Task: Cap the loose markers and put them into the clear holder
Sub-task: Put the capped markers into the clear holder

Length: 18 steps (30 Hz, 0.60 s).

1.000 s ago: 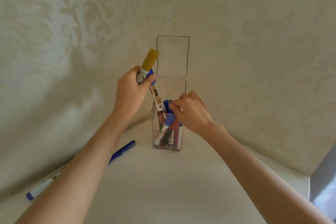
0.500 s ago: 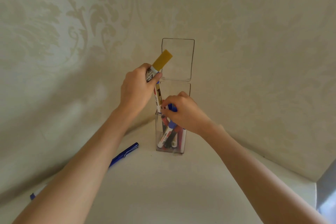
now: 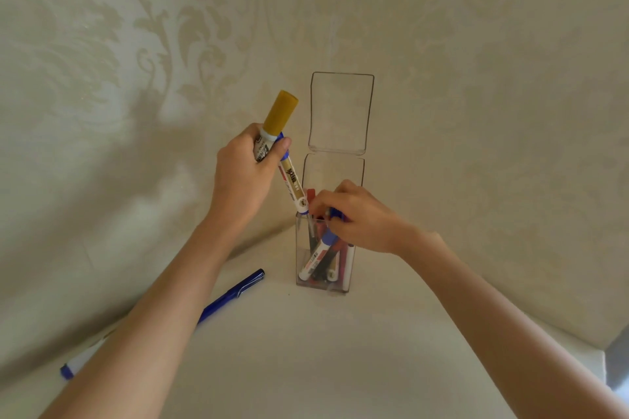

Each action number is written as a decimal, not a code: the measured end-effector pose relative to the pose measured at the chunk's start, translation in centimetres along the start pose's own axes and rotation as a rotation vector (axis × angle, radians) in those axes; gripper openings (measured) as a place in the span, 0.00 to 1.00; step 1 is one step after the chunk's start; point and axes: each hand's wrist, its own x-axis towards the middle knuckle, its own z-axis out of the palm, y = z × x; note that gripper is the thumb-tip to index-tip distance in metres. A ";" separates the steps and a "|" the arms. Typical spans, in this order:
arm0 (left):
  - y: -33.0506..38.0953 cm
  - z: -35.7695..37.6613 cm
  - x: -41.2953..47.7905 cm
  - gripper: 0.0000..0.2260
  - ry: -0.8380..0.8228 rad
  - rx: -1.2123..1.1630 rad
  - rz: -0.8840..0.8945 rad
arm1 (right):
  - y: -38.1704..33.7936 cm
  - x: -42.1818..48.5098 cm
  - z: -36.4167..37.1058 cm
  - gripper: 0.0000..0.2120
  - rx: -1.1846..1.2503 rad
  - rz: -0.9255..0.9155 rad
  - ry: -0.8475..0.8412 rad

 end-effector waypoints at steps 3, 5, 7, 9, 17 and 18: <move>0.1 0.1 0.0 0.05 0.007 -0.023 -0.001 | 0.8 0.0 -0.3 0.11 -0.096 -0.030 0.001; 0.1 0.4 0.1 0.05 -0.007 -0.015 0.005 | 1.0 0.1 -0.4 0.11 -0.217 -0.089 0.025; 0.2 0.9 0.3 0.06 -0.051 0.028 0.017 | 1.0 0.2 -0.4 0.12 -0.351 -0.149 0.076; 0.5 1.6 0.2 0.06 -0.111 0.098 0.038 | 1.3 0.1 -0.4 0.13 -0.416 -0.164 0.116; -1.7 3.3 -3.4 0.10 -0.290 0.319 0.013 | 1.9 -0.7 0.3 0.13 -0.350 -0.140 0.168; -1.9 3.3 -3.8 0.10 -0.283 0.340 0.008 | 1.9 -0.9 0.3 0.12 -0.341 -0.132 0.179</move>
